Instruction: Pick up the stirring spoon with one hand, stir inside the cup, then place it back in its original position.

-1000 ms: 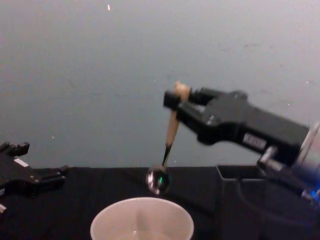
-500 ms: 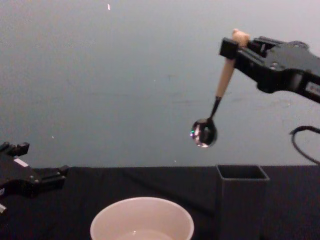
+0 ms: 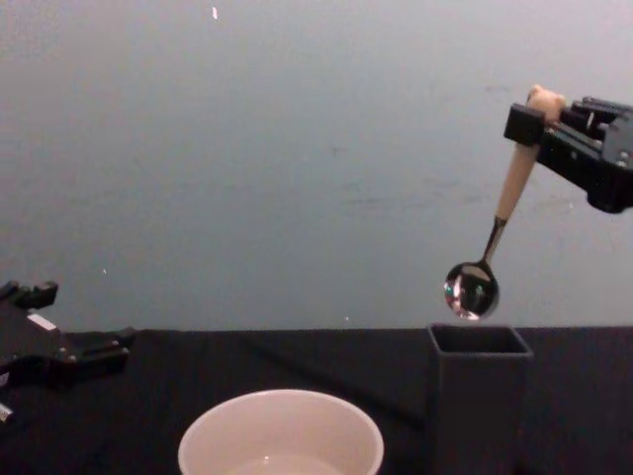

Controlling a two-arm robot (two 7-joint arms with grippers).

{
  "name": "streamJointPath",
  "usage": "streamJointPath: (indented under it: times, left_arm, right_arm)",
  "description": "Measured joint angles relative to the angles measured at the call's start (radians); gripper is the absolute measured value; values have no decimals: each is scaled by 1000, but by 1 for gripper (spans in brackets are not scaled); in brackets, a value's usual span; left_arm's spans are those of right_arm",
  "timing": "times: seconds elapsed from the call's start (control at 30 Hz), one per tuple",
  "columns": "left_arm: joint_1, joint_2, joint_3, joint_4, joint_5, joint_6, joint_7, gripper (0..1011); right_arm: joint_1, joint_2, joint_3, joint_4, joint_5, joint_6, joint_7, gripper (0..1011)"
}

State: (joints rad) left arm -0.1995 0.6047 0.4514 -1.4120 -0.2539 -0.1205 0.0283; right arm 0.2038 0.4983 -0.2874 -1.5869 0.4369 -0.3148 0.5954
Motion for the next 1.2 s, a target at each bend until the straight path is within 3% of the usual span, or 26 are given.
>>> streamJointPath:
  times: [0.53, 0.83, 1.2]
  left_arm:
    - [0, 0, 0, 0, 0, 0, 0, 1001]
    - [0, 0, 0, 0, 0, 0, 0, 1001]
    - [0, 0, 0, 0, 0, 0, 0, 1001]
  right_arm:
    - [-5, 15, -14, 20, 12, 59, 11, 214]
    - [13, -4, -46, 68, 10, 130, -16, 214]
    - [19, -28, -68, 112, 8, 173, -37, 214]
